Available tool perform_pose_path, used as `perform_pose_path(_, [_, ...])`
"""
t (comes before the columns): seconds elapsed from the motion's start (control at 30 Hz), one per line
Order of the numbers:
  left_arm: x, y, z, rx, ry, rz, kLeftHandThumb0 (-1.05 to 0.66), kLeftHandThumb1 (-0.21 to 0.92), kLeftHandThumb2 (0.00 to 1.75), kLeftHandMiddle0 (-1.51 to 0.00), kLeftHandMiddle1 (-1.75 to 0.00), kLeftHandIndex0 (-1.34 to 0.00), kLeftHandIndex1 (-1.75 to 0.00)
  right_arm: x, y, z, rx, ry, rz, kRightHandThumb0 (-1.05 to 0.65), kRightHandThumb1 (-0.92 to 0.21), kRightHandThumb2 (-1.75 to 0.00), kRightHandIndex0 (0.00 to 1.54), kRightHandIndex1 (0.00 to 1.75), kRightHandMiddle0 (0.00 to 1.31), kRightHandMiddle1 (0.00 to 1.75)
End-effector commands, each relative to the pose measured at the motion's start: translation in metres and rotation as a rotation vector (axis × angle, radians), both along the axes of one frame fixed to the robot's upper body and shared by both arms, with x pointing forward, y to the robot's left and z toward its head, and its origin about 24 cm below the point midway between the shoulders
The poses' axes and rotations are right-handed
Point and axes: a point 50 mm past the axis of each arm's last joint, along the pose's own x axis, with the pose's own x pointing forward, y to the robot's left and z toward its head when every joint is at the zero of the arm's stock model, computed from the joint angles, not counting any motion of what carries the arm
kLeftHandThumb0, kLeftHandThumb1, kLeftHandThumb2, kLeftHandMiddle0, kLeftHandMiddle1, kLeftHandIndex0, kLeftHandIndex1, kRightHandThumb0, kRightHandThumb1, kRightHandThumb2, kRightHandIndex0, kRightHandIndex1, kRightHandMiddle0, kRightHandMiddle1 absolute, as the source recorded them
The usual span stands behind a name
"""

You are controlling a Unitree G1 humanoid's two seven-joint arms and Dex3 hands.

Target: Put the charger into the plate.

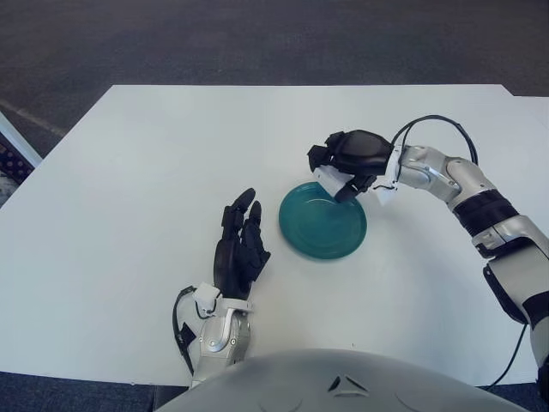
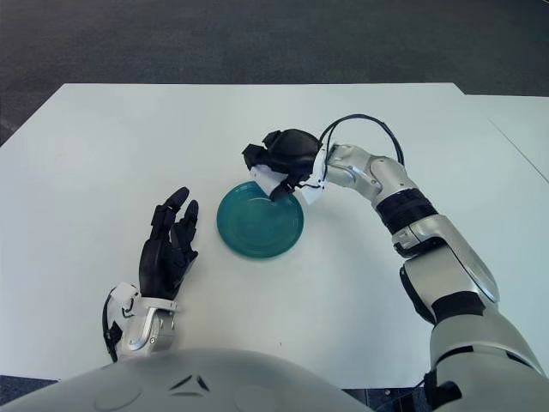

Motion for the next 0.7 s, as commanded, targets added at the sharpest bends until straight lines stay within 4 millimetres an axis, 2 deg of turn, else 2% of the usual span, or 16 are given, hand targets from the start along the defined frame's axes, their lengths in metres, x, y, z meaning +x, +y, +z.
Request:
perform_pose_path(0.0, [0.007, -0.007, 0.007, -0.053, -0.024, 0.030, -0.80, 0.92, 0.79, -0.32, -0.01, 0.00, -0.80, -0.004, 0.005, -0.001, -0.008, -0.006, 0.020, -0.50, -0.92, -0.71, 1.09, 1.75, 0.89, 1.75])
perform_pose_path(0.5, [0.007, -0.008, 0.008, -0.027, -0.037, 0.028, -0.80, 0.92, 0.82, -0.32, -0.01, 0.00, -0.78, -0.017, 0.014, -0.018, -0.077, 0.035, 0.056, -0.51, -0.92, -0.73, 1.07, 1.75, 0.86, 1.75])
perform_pose_path(0.67, [0.006, -0.009, 0.010, -0.057, -0.028, 0.042, -0.80, 0.92, 0.81, -0.31, 0.00, 0.00, -0.77, -0.020, 0.013, -0.033, -0.090, 0.081, 0.058, -0.51, -0.92, -0.73, 1.04, 1.75, 0.86, 1.75])
